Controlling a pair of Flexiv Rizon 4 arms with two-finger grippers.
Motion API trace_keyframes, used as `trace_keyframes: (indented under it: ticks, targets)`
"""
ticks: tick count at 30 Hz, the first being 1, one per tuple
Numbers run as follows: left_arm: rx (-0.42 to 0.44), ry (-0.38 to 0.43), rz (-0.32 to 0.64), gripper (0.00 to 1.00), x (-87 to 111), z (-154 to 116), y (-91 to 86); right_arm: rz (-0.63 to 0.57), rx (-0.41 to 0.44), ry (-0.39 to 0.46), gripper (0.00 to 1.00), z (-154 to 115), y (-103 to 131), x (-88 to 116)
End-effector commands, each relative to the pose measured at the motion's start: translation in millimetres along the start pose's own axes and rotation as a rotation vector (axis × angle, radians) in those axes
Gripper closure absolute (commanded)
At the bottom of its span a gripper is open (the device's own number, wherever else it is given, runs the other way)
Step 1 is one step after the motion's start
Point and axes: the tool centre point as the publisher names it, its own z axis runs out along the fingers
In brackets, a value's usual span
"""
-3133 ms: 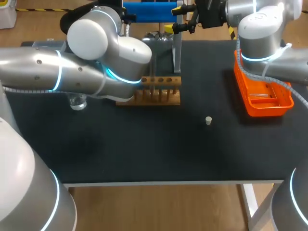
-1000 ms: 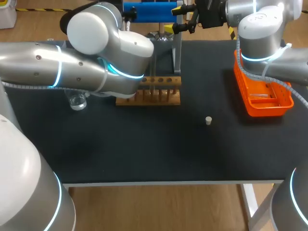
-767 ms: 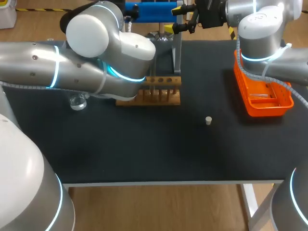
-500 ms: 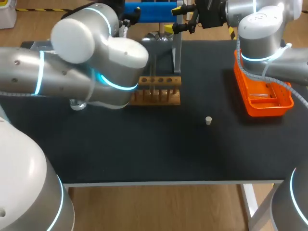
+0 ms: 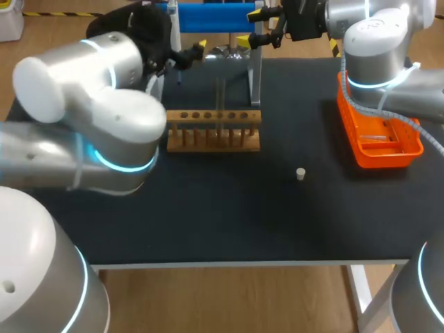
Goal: Invert the test tube, pick up the pipette, mount the tip to pipette, aspirate from beaker and dispense into the tube, eject the tip, return the pipette, and cap with the stopper.
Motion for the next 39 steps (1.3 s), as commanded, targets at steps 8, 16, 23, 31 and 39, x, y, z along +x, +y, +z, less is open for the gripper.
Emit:
trace_keyframes:
  ticks: [8,16,23,31,39]
  targets:
    - [0.095,0.581,0.096,0.00,21.0,-10.3,34.1,0.001,0.003,0.004,0.00,-0.8,0.4,-1.0]
    - [0.084,0.637,0.125,0.00,32.4,-1.7,49.1,0.001,0.003,0.004,0.00,-0.8,0.4,-1.0]
    - [0.074,0.671,0.144,0.00,46.1,11.0,57.3,0.001,0.003,0.004,0.00,-0.8,0.4,-1.0]
    - [0.046,0.680,0.152,0.00,63.5,34.9,68.2,0.001,0.003,0.004,0.00,-0.8,0.4,-1.0]
    - [0.009,0.663,0.150,0.00,72.8,52.2,78.4,0.001,0.003,0.004,0.00,-0.8,0.4,-1.0]
